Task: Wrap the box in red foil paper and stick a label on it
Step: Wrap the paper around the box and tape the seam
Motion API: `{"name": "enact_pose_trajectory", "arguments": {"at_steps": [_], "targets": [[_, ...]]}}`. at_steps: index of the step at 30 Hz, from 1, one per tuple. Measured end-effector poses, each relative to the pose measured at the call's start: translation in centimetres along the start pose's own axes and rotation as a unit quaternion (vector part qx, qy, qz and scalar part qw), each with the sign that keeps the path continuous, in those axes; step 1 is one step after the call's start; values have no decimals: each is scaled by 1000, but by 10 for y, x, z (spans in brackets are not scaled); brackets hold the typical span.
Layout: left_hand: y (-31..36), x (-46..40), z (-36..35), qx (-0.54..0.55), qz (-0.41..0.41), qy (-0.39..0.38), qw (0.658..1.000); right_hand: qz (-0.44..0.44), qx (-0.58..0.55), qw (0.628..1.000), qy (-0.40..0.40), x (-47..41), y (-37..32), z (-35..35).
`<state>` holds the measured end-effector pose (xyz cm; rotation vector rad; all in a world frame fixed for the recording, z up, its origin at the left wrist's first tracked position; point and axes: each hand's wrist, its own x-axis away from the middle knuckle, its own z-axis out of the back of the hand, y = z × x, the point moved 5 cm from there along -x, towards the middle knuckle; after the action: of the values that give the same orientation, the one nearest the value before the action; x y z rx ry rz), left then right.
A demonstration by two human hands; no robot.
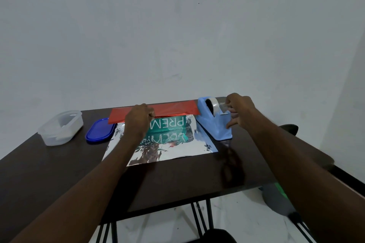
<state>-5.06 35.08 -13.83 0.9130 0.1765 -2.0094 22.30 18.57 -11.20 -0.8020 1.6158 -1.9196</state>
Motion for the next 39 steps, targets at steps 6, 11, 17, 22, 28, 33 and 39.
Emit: {"name": "enact_pose_trajectory", "arguments": {"at_steps": [6,11,17,22,28,33,39], "targets": [[1,2,1,5,-10,0,1000,19,-56,998,23,-1,21,8],[0,3,2,1,-19,4,1000,31,-81,996,36,-4,43,11],[0,3,0,9,-18,0,1000,74,-51,989,117,0,67,14],[-2,4,0,10,-18,4,1000,133,14,977,166,9,69,9],[-2,3,0,11,-18,2,1000,129,7,970,204,16,71,6],[-4,2,-1,17,-15,7,1000,94,-18,978,186,31,88,-1],[-5,0,-4,20,-18,5,1000,179,-152,971,52,62,49,-27]]}}
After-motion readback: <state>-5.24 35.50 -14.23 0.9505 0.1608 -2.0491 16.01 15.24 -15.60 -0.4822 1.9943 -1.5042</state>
